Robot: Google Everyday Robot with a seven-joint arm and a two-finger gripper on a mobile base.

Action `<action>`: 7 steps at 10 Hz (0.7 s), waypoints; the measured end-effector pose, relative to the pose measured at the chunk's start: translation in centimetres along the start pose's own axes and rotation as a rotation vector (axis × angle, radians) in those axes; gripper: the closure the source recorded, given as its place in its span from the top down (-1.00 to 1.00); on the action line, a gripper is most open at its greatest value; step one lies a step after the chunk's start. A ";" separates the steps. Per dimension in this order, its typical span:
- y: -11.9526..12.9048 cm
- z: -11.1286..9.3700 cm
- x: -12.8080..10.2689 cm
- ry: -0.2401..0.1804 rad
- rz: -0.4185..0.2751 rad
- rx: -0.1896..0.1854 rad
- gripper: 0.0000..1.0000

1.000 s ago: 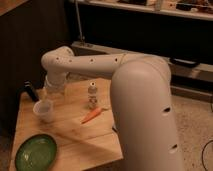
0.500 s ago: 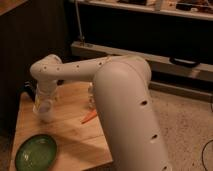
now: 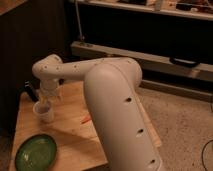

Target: Place the ceramic cup in the ceramic bowl

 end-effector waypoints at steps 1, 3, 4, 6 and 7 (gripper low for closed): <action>-0.2 0.5 0.0 0.012 0.001 0.002 0.30; -0.2 2.7 0.6 0.067 -0.014 -0.002 0.30; 0.3 4.0 1.3 0.097 -0.031 0.000 0.29; 1.6 6.4 2.7 0.151 -0.074 0.004 0.01; 1.5 6.9 3.0 0.162 -0.089 0.003 -0.23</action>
